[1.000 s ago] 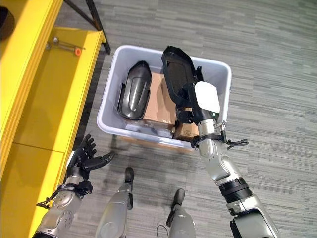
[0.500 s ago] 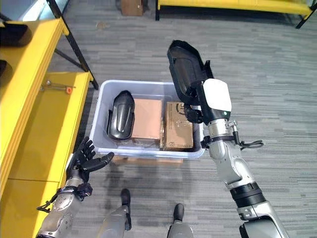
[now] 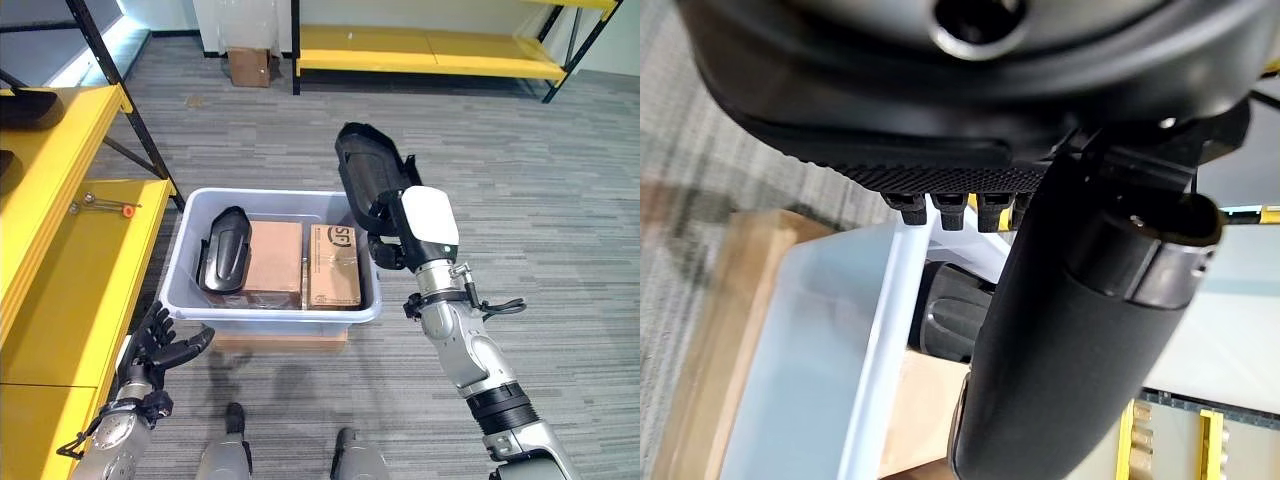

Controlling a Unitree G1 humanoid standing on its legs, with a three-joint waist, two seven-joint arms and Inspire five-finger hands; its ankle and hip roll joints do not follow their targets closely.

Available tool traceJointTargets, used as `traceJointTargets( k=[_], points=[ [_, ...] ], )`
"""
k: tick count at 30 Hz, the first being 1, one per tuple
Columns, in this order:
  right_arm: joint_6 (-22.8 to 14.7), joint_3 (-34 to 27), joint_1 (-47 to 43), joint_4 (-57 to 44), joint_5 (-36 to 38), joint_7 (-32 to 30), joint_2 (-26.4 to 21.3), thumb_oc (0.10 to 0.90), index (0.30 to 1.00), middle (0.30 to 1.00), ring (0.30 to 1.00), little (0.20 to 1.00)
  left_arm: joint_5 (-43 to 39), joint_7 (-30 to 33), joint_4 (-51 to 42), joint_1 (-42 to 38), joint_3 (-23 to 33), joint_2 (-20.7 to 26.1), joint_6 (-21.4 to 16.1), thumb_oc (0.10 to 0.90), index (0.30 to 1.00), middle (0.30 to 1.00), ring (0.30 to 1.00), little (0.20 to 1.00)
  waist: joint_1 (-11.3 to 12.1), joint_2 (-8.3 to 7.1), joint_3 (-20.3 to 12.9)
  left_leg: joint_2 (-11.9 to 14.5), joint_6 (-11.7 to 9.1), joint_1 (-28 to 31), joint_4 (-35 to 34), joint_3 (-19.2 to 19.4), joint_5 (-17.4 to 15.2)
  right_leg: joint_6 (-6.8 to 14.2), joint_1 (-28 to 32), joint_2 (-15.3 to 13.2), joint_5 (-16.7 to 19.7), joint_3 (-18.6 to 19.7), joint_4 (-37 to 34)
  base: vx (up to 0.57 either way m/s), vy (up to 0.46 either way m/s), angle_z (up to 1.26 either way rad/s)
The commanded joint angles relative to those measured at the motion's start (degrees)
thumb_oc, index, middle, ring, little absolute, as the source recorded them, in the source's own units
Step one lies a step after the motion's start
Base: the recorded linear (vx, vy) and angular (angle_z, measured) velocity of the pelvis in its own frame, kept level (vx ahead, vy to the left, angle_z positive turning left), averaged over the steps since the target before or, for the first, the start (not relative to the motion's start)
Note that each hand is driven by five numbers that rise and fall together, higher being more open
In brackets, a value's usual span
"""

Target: Move parts from the plastic box to the shelf.

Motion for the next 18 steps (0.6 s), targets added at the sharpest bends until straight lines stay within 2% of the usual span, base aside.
traceJointTargets(
  k=[1, 2, 3, 4, 5, 7, 9, 10, 11, 12, 13, 14, 16, 17, 18],
  points=[
    [-3.99, -2.49, -11.54, -5.0, 2.22, -4.11, -2.74, 0.4, 0.3, 0.3, 0.3, 0.3, -0.34, 0.4, -2.27, -0.71, -0.43, -1.01, -4.0, 0.9, 1.0, 1.0, 1.0, 1.0, 2.03, 1.51, -1.83, 6.51, -2.5, -5.83, -0.09, -4.56, 14.04, 1.53, 3.78, 1.64, -4.26, -2.38, -2.77, -0.19, -0.225, 0.07],
    [-3.96, -2.5, -11.79, -4.65, 2.38, -4.41, -3.25, 0.4, 0.3, 0.3, 0.3, 0.3, -1.2, 0.04, -0.76, -1.05, -1.28, -1.71, -3.79, 0.9, 1.0, 1.0, 1.0, 1.0, 2.34, 1.94, -1.09, 6.46, -3.06, -7.16, -0.98, -2.08, 16.77, 1.2, 4.41, 1.35, -3.72, -4.05, -4.37, -0.12, -0.14, 0.19],
    [-3.87, -2.56, -11.96, -4.68, 2.43, -4.38, -3.59, 0.4, 0.3, 0.3, 0.3, 0.3, -1.51, -0.59, -0.05, -1.24, -1.64, -1.7, -3.61, 0.9, 1.0, 1.0, 1.0, 1.0, 2.4, 1.9, -0.81, 5.9, -2.74, -7.45, -0.99, -0.95, 16.51, 1.26, 4.35, 0.85, -3.26, -4.97, -5.24, -0.15, -0.201, 0.45],
    [-3.7, -3.16, -11.34, -5.17, 2.37, -4.66, -3.51, 0.4, 0.3, 0.3, 0.3, 0.3, -1.5, -1.28, 0.62, -1.08, -1.89, -1.69, -3.4, 0.9, 1.0, 1.0, 1.0, 1.0, 2.32, 1.24, -0.61, 5.16, -2.66, -7.18, -1.02, 1.01, 15.48, 1.54, 4.71, -0.21, -2.59, -6.32, -6.84, -0.15, -0.206, 0.93],
    [-3.73, -3.72, -10.57, -6.26, 2.0, -4.91, -3.15, 0.4, 0.3, 0.3, 0.3, 0.3, -1.21, -2.02, 0.07, -0.22, -1.58, -1.74, -3.48, 0.9, 1.0, 1.0, 1.0, 1.0, 2.86, 0.88, -0.9, 3.97, -2.71, -6.69, 0.09, 1.62, 13.95, 2.34, 4.99, -1.19, -0.12, -7.62, -11.08, -0.16, -0.188, 1.13],
    [-4.0, -4.62, -9.8, -8.19, 1.62, -5.32, -2.85, 0.4, 0.3, 0.3, 0.3, 0.3, -1.22, -2.12, -0.9, 0.49, -1.2, -2.05, -3.6, 0.9, 1.0, 1.0, 1.0, 1.0, 2.74, 0.83, -1.5, 2.86, -2.11, -5.1, 2.53, 2.28, 11.38, 2.45, 5.12, -1.84, 2.13, -8.82, -14.61, -0.18, -0.127, 0.91],
    [-4.21, -5.26, -8.83, -8.83, 1.34, -5.93, -2.92, 0.4, 0.3, 0.3, 0.3, 0.3, -1.13, -2.3, -1.06, 0.4, -1.49, -2.41, -3.4, 0.9, 1.0, 1.0, 1.0, 1.0, 1.88, 0.57, -2.44, 2.25, -0.65, -2.87, 6.13, 3.95, 6.91, 2.03, 5.17, -2.43, 3.1, -10.76, -17.28, -0.14, -0.145, 0.69],
    [-4.19, -5.56, -8.16, -8.76, 1.32, -6.11, -2.77, 0.4, 0.3, 0.3, 0.3, 0.3, -1.03, -2.35, -1.02, 0.38, -1.65, -2.66, -3.27, 0.9, 1.0, 1.0, 1.0, 1.0, 1.42, 0.62, -3.32, 1.81, -1.15, -1.02, 7.41, 3.46, 4.23, 2.21, 5.6, -2.57, 2.44, -11.21, -18.2, -0.09, -0.093, 0.99],
    [-4.21, -5.62, -8.02, -8.81, 1.3, -6.14, -2.76, 0.4, 0.3, 0.3, 0.3, 0.3, -1.02, -2.35, -1.09, 0.47, -1.71, -2.64, -3.27, 0.9, 1.0, 1.0, 1.0, 1.0, 1.32, 0.76, -3.1, 1.93, -0.41, -1.45, 7.54, 3.94, 4.87, 1.92, 5.44, -2.65, 3.38, -12.21, -18.3, 0.04, -0.038, 1.32],
    [-4.07, -6.13, -7.03, -8.86, 1.03, -6.26, -2.77, 0.4, 0.3, 0.3, 0.3, 0.3, -0.85, -2.48, -1.49, 0.69, -1.9, -2.97, -3.18, 0.9, 1.0, 1.0, 1.0, 1.0, 0.64, 0.81, -3.91, 1.58, -0.99, 0.83, 9.18, 3.42, 2.47, 2.32, 5.83, -3.06, 2.94, -12.76, -18.8, -0.08, 0.014, 1.4],
    [-3.73, -7.2, -6.07, -9.08, 0.6, -6.63, -3.26, 0.4, 0.3, 0.3, 0.3, 0.3, -0.58, -2.96, -1.58, -0.03, -2.52, -3.21, -2.97, 0.9, 1.0, 1.0, 1.0, 1.0, -1.05, 1.29, -5.18, 1.95, -1.09, 4.71, 11.08, 5.97, 0.88, 2.32, 4.91, -4.42, 4.19, -16.02, -19.27, -0.04, 0.041, 1.23],
    [-3.54, -7.97, -5.28, -9.25, 0.39, -6.95, -3.59, 0.4, 0.3, 0.3, 0.3, 0.3, -0.38, -3.32, -2.03, -0.19, -2.87, -3.25, -2.95, 0.9, 1.0, 1.0, 1.0, 1.0, -2.05, 1.81, -5.87, 2.01, -1.45, 6.39, 10.48, 7.57, 0.18, 2.71, 4.63, -5.36, 4.82, -17.69, -19.31, -0.12, 0.112, 0.92],
    [-3.18, -9.87, -3.76, -9.77, 0.07, -7.35, -4.36, 0.4, 0.3, 0.3, 0.3, 0.3, 0.3, -3.79, -2.6, -0.58, -3.5, -3.09, -2.92, 0.9, 1.0, 1.0, 1.0, 1.0, -3.64, 2.93, -6.79, 2.24, -1.95, 8.88, 8.32, 10.34, -0.33, 3.6, 3.69, -7.53, 6.37, -20.25, -18.97, -0.09, 0.138, 1.46],
    [-3.17, -10.04, -3.54, -9.9, 0.06, -7.33, -4.45, 0.4, 0.3, 0.3, 0.3, 0.3, 0.33, -3.78, -2.61, -0.59, -3.63, -3.12, -2.9, 0.9, 1.0, 1.0, 1.0, 1.0, -3.7, 2.97, -6.85, 2.11, -1.9, 8.93, 8.03, 10.23, -0.22, 3.74, 3.73, -7.66, 6.42, -20.43, -18.91, -0.13, 0.205, 1.75],
    [-2.76, -12.3, -1.84, -10.45, -0.08, -7.79, -5.19, 0.4, 0.3, 0.3, 0.3, 0.3, 0.64, -4.01, -2.93, -0.94, -4.08, -3.12, -3.03, 0.9, 1.0, 1.0, 1.0, 1.0, -4.85, 4.12, -7.67, 2.03, -2.36, 10.19, 4.16, 12.66, -0.98, 5.04, 2.87, -10.05, 7.9, -22.63, -18.08, -0.07, 0.151, 1.23]
  ],
)
